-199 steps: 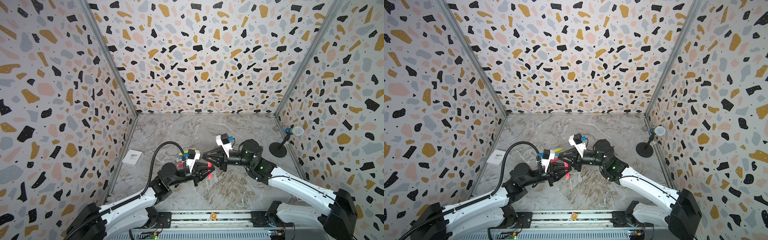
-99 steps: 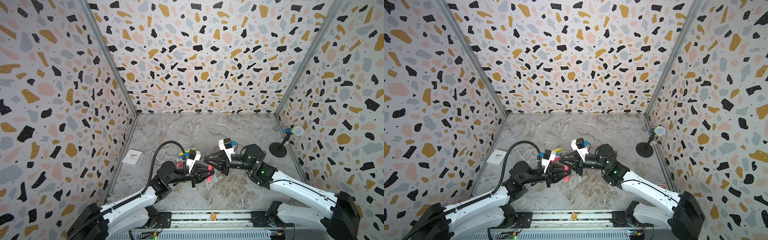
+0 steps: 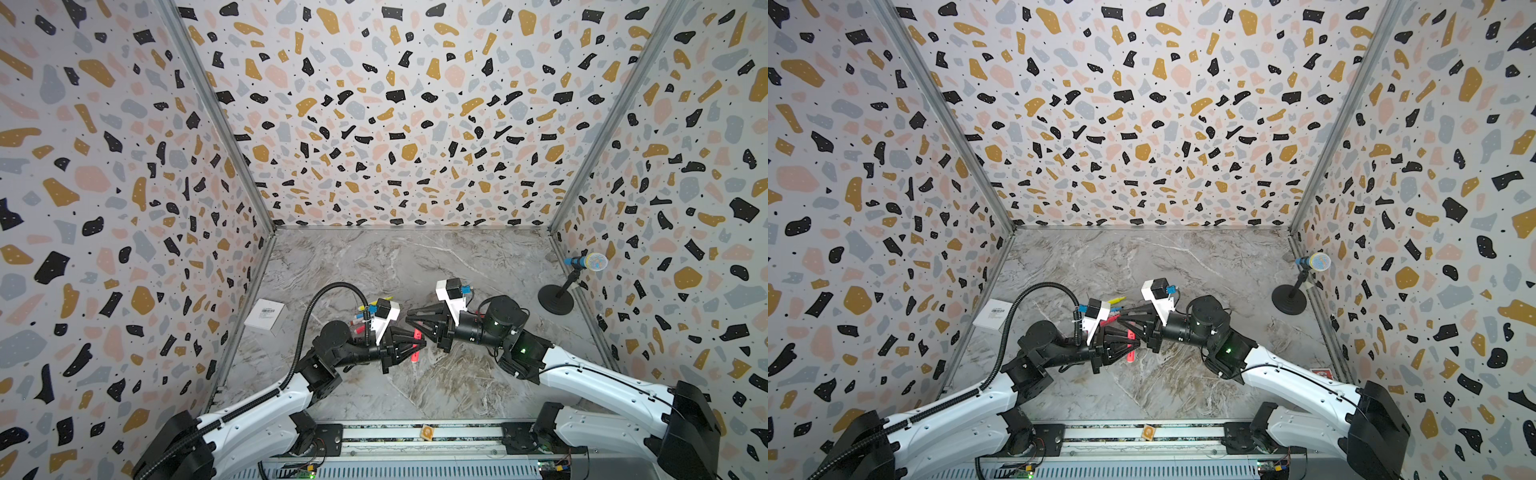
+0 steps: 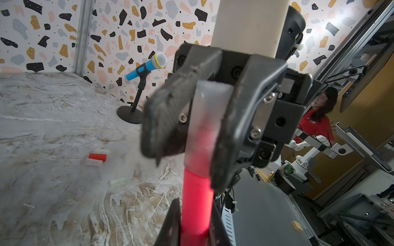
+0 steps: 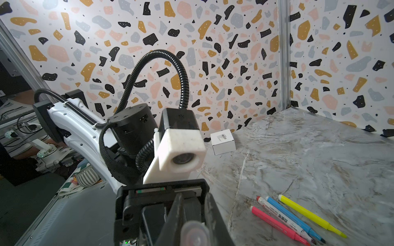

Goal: Insert pens into pen caps
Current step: Put on the pen cap to the pen.

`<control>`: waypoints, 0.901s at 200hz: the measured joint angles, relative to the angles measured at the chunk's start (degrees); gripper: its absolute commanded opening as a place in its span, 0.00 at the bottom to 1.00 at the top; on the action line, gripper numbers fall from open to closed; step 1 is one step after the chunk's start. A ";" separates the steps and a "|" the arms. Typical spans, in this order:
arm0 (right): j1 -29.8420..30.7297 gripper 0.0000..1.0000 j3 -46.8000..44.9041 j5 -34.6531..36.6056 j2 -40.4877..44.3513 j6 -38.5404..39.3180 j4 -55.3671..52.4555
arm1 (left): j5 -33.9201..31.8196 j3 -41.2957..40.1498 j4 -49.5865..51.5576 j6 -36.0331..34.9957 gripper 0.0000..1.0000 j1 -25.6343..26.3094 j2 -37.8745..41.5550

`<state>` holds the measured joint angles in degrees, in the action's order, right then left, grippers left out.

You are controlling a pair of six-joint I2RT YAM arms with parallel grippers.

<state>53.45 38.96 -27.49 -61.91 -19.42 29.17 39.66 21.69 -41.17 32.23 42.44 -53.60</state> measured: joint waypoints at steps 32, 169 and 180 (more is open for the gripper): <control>0.24 0.00 -0.74 -0.63 0.46 0.74 0.90 | 2.93 0.00 -2.82 1.88 0.00 -0.42 -1.07; 1.97 0.00 -1.42 3.54 -1.36 1.18 2.84 | 4.09 0.85 2.10 0.37 0.00 -2.60 0.24; 1.97 0.00 -1.46 3.19 -1.42 1.62 3.26 | 5.42 0.85 1.22 1.20 0.00 -3.26 -0.02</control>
<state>55.42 37.50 -24.29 -63.33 -17.80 32.42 45.08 22.55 -39.94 33.43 39.18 -53.63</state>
